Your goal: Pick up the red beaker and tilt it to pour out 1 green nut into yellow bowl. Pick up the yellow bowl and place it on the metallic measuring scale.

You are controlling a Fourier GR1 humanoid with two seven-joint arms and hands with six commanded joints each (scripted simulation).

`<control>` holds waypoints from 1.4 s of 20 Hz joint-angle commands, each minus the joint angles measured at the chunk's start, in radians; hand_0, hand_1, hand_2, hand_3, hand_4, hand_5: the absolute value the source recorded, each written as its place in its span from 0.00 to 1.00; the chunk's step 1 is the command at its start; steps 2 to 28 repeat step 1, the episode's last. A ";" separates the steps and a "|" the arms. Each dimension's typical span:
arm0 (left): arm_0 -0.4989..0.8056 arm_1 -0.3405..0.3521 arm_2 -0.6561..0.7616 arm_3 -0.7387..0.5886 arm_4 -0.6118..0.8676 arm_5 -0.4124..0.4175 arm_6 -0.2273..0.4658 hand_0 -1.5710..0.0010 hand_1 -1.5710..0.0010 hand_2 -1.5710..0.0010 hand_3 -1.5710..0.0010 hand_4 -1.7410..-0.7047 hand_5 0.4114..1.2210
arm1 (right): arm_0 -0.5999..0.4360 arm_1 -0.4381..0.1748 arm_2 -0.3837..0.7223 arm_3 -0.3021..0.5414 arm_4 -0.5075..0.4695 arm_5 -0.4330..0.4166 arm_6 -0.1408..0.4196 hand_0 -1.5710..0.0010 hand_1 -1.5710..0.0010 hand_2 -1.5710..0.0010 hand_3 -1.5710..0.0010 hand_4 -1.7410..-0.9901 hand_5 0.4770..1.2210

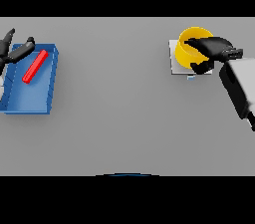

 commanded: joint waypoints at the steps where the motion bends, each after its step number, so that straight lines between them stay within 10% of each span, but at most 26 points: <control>1: 0.004 -0.001 0.000 -0.002 0.001 0.002 -0.006 1.00 1.00 1.00 1.00 0.88 0.43 | 0.005 0.006 0.000 0.009 0.001 -0.007 0.003 0.96 0.96 0.97 0.97 0.47 0.41; 28: 0.004 -0.001 0.000 -0.002 0.001 0.002 -0.006 1.00 1.00 1.00 1.00 0.88 0.43 | 0.005 0.006 0.000 0.009 0.001 -0.007 0.003 0.96 0.96 0.97 0.97 0.47 0.41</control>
